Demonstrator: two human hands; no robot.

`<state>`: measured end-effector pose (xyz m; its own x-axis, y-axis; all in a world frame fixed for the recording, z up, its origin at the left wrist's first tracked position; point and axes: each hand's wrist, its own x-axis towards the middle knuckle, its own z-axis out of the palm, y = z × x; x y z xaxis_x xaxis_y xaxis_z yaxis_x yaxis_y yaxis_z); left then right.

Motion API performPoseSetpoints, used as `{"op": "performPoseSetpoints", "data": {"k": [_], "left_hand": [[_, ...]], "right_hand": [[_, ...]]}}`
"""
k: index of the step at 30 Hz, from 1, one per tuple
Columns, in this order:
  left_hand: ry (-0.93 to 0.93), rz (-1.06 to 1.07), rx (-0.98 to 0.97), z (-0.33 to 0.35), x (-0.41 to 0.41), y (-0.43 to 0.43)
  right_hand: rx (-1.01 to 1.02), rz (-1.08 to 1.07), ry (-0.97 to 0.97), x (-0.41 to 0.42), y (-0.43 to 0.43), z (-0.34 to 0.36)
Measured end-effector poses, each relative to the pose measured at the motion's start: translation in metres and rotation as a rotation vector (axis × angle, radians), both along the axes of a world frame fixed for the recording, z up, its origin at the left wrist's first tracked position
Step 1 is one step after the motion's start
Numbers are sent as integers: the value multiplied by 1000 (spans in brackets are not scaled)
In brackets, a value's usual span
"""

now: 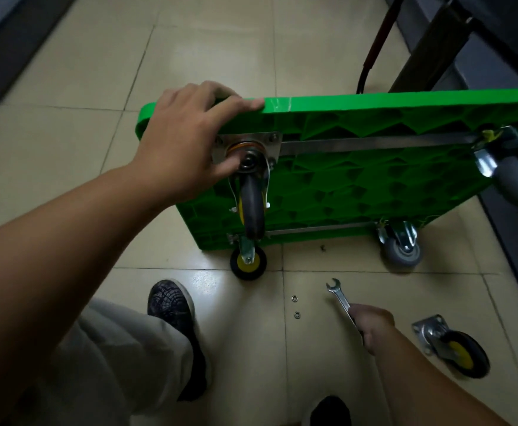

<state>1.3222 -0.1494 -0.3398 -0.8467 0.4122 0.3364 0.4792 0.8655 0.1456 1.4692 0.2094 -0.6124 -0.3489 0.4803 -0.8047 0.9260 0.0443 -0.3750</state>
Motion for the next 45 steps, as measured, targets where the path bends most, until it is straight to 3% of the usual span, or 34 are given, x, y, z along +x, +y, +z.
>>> {"op": "performPoseSetpoints", "data": {"k": [7, 11, 19, 23, 25, 30, 37, 45], "left_hand": [[80, 5, -61, -10, -2, -6], [114, 21, -68, -12, -3, -2], [154, 45, -27, -14, -5, 2], [174, 42, -29, -15, -7, 1], [186, 36, -33, -15, -7, 0], [202, 37, -34, -17, -6, 1], [221, 21, -50, -20, -7, 0], [224, 27, -53, -20, -8, -2]], "right_hand": [[147, 100, 74, -13, -27, -61], [160, 1, 68, 1, -31, -81], [389, 212, 191, 15, -31, -89], [450, 209, 30, -9, -27, -93], [447, 201, 44, -39, -26, -92], [409, 326, 309, -115, -30, -71], [402, 726, 193, -152, -34, -88], [441, 619, 335, -116, -31, -89]]}}
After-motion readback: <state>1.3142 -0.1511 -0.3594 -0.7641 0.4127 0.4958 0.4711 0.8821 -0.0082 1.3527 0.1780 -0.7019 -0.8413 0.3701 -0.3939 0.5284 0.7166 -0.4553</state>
